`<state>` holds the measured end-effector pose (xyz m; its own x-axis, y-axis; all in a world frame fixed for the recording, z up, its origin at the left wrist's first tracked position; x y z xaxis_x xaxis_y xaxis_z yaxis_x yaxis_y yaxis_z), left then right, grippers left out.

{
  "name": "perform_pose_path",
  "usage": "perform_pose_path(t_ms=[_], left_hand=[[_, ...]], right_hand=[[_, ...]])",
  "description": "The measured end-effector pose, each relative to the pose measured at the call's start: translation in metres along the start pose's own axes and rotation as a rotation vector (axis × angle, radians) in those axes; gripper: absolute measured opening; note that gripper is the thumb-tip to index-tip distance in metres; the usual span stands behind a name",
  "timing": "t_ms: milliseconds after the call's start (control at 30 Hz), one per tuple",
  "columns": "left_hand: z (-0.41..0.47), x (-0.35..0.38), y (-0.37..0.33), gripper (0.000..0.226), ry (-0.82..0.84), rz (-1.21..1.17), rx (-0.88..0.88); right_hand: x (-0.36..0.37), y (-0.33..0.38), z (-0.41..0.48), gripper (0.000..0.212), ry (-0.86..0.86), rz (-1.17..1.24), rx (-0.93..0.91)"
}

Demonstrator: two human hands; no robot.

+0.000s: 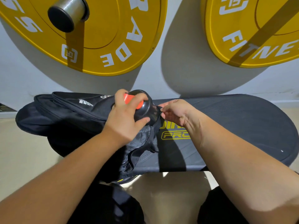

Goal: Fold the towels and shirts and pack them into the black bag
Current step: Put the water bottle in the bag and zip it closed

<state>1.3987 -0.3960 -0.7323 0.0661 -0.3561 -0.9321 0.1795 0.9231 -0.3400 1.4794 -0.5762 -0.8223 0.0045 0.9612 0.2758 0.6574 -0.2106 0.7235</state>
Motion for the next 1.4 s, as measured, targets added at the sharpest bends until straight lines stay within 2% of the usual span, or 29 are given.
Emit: perform_pose_path(t_ms=[100, 233, 400, 633, 767, 833, 1000, 1267, 1400], left_hand=[[0.014, -0.01, 0.007, 0.059, 0.221, 0.12, 0.246], [0.044, -0.024, 0.002, 0.062, 0.408, 0.237, 0.323], [0.058, -0.007, -0.02, 0.06, 0.395, 0.308, 0.212], [0.058, 0.007, -0.017, 0.058, 0.29, 0.367, -0.055], [0.052, 0.009, -0.013, 0.055, 0.214, 0.332, -0.068], [0.055, 0.009, -0.009, 0.06, 0.272, 0.256, -0.056], [0.072, 0.01, -0.003, 0.066, 0.471, 0.276, 0.132], [0.089, 0.017, -0.004, 0.068, 0.584, 0.41, 0.478], [0.101, 0.019, -0.01, 0.071, 0.627, 0.456, 0.545]], right_hand=[[-0.007, -0.003, -0.001, 0.022, -0.023, 0.007, 0.006], [-0.007, -0.007, -0.002, 0.024, -0.012, 0.105, 0.001], [-0.009, -0.01, -0.002, 0.027, 0.004, 0.128, -0.001], [0.001, -0.008, 0.005, 0.025, 0.016, 0.153, 0.016], [0.001, -0.008, 0.01, 0.023, 0.035, 0.121, 0.02], [-0.002, -0.007, 0.011, 0.026, 0.044, 0.104, 0.018], [-0.007, -0.003, 0.009, 0.022, 0.062, 0.108, -0.001], [-0.019, -0.015, 0.011, 0.022, 0.039, 0.216, 0.024], [-0.023, -0.018, 0.01, 0.023, 0.019, 0.224, 0.014]])
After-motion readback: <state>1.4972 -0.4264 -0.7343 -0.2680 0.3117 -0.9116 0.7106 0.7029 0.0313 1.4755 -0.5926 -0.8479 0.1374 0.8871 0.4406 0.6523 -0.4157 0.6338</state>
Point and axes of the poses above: each hand's wrist, its own z-axis towards the middle knuckle, its own x-axis out of the palm, y = z × x, the point moved 3 cm from there along z, towards the middle knuckle, and after that the axes turned 6 degrees about z, right-handed, at the moved point
